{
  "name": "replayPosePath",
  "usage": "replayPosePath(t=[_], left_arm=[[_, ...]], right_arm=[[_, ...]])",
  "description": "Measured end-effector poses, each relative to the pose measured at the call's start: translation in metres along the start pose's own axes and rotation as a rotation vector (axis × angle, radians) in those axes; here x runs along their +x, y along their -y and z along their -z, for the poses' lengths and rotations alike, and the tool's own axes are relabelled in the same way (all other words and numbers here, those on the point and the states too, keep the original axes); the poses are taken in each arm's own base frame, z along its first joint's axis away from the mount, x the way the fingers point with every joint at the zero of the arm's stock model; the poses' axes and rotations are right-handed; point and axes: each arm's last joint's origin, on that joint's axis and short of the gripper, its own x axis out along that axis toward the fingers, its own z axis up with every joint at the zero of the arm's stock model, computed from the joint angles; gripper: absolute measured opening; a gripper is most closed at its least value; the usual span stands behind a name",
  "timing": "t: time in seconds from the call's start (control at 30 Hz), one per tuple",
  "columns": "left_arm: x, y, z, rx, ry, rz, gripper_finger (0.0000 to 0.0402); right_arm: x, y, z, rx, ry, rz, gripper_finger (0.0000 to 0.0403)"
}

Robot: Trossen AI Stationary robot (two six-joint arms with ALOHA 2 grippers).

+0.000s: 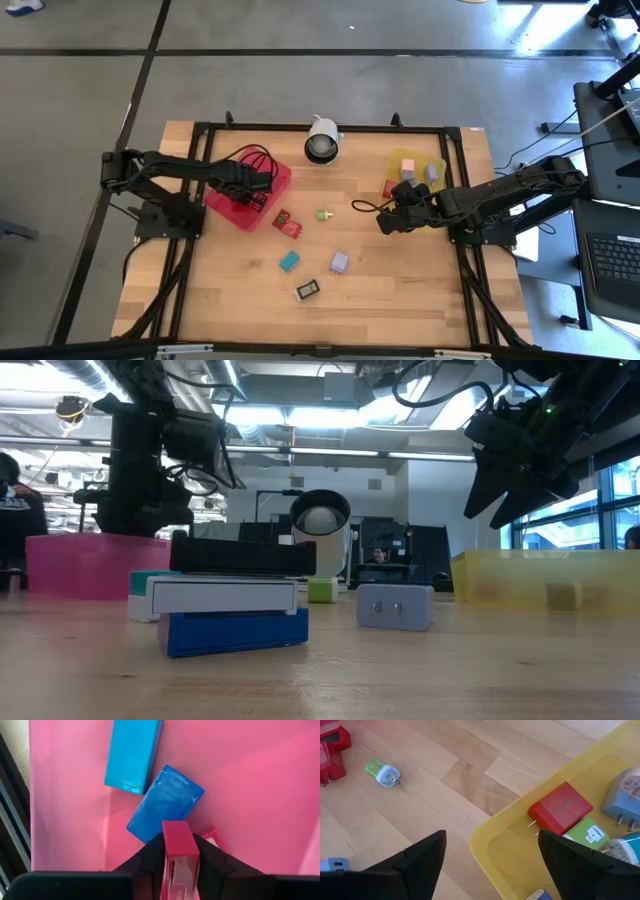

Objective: Pick & Place Office items
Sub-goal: Put the bottom red digital timer into the pink bin, then put the light blue digital timer into the pink bin

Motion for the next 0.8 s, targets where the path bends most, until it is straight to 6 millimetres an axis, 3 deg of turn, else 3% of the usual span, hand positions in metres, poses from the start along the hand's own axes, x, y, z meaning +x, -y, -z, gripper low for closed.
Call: replayPosePath(t=[0.43,0.6,0.8], left_arm=[[-0.005,0.001,-0.002,0.053,-0.012,0.006,0.0143],[-0.028,0.003,-0.012,0.127,-0.062,0.046,0.0149],[-0.068,0.011,-0.030,0.064,0.017,0.098,0.0139]], right_arm=[[0.000,0.000,0.000,0.000,0.000,0.000,0.0318],[0.000,0.000,0.000,0.000,0.000,0.000,0.0318],[0.000,0.000,0.000,0.000,0.000,0.000,0.0318]])
